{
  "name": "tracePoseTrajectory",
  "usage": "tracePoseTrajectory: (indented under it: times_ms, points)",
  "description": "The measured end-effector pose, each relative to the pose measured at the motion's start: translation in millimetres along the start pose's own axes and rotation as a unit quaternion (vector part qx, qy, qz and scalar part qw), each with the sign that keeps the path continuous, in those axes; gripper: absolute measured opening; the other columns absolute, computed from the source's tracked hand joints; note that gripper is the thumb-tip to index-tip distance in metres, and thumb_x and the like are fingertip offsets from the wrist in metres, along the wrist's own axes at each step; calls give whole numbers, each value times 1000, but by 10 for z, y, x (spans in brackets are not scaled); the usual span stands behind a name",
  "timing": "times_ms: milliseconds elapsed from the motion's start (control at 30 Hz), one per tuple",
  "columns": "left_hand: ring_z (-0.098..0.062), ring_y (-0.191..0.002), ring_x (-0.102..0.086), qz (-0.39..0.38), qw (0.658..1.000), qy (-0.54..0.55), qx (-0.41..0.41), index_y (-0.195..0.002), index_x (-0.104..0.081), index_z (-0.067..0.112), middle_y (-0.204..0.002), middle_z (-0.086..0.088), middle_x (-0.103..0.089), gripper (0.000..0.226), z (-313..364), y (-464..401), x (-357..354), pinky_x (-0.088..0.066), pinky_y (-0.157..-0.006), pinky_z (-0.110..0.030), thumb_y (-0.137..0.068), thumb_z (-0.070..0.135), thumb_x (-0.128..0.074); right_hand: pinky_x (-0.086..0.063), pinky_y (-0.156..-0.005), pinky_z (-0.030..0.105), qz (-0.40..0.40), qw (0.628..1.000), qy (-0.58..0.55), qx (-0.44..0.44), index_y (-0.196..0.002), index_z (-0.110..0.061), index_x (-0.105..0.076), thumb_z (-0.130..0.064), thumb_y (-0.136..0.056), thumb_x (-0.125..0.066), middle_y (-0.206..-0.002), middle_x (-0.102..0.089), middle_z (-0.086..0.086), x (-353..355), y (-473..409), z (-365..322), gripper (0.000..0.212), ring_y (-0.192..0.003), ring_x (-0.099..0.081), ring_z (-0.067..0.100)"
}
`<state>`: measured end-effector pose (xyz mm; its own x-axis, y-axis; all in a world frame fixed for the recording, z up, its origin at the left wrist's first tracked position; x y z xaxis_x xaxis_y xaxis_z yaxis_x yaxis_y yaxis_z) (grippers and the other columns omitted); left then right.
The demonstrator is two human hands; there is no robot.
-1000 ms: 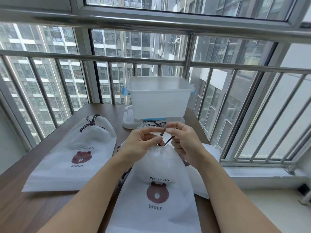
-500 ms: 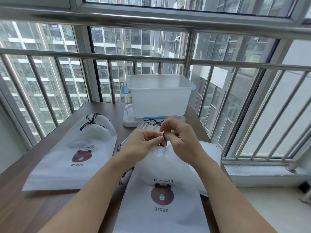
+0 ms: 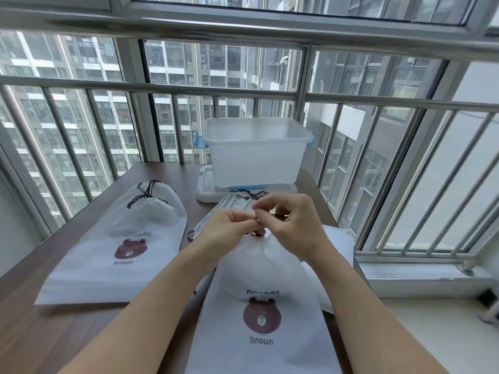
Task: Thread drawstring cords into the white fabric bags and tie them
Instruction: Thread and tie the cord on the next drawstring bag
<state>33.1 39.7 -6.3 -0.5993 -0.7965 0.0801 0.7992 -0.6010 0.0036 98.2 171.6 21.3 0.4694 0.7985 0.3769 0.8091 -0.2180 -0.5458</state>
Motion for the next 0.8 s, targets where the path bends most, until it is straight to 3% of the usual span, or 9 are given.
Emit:
tracePoseTrajectory:
  times_ms: [100,167,300,400,467,567,800]
  points:
    - [-15,-67,-64,54,993,99,35,-79,-76,2,-70,-11,-69,21,-2,-22,40,-52,-66,-17,-93,11,-62,-37,-52,11,33,999,2,-10,-79,-19,-80,-3,-83,-79,-66,-71,-14,84,-25,7,16,-49,-54,0]
    - [-16,-65,-63,73,990,116,42,-79,-75,4,-69,-10,-68,24,-3,-29,57,-51,-65,-19,-95,14,-60,-39,-54,10,31,999,-4,-27,-81,-17,-82,-6,-84,-79,-62,-70,-16,92,-35,33,12,-51,-57,-2]
    - [-13,-63,-63,108,987,119,21,-76,-75,5,-66,-8,-69,29,7,-31,75,-52,-64,-15,-97,17,-59,-55,-66,39,1,997,-27,-70,-78,-29,-80,-10,-87,-78,-70,-75,-2,50,-35,86,20,-68,-67,12]
    - [-12,-64,-64,113,987,117,13,-78,-75,4,-67,-8,-70,32,41,-17,61,-51,-64,-14,-99,20,-57,-58,-79,37,-12,992,-69,-102,-74,-27,-79,-6,-86,-78,-77,-77,8,47,-36,98,24,-75,-70,16]
    - [-12,-60,-64,117,982,145,20,-85,-74,-4,-67,-11,-70,37,50,-10,57,-51,-59,-14,-102,22,-52,-59,-74,26,-10,986,-109,-127,-78,-15,-80,-3,-85,-78,-74,-76,10,47,-32,96,13,-70,-69,12]
    - [-11,-58,-65,118,984,133,24,-88,-74,-5,-67,-11,-71,43,57,0,67,-50,-57,-13,-104,27,-50,-44,-54,8,-6,976,-144,-165,-86,4,-77,-1,-86,-76,-64,-68,8,35,-4,99,5,-46,-56,0]
    - [-9,-59,-66,115,985,130,26,-87,-77,-1,-72,-10,-73,44,49,-16,75,-51,-59,-12,-102,32,-52,-37,-50,8,-19,976,-121,-181,-84,6,-77,-6,-85,-79,-67,-67,9,2,4,162,12,-46,-51,-1]
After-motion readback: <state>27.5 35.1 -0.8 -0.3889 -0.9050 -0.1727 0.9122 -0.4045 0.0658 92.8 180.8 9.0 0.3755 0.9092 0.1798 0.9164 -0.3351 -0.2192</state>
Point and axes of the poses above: each hand's wrist, its own y-axis away from the middle knuckle, its own x-axis out of the back of the hand, z = x × y, the point moved 4 cm from there along -y, towards the middle knuckle
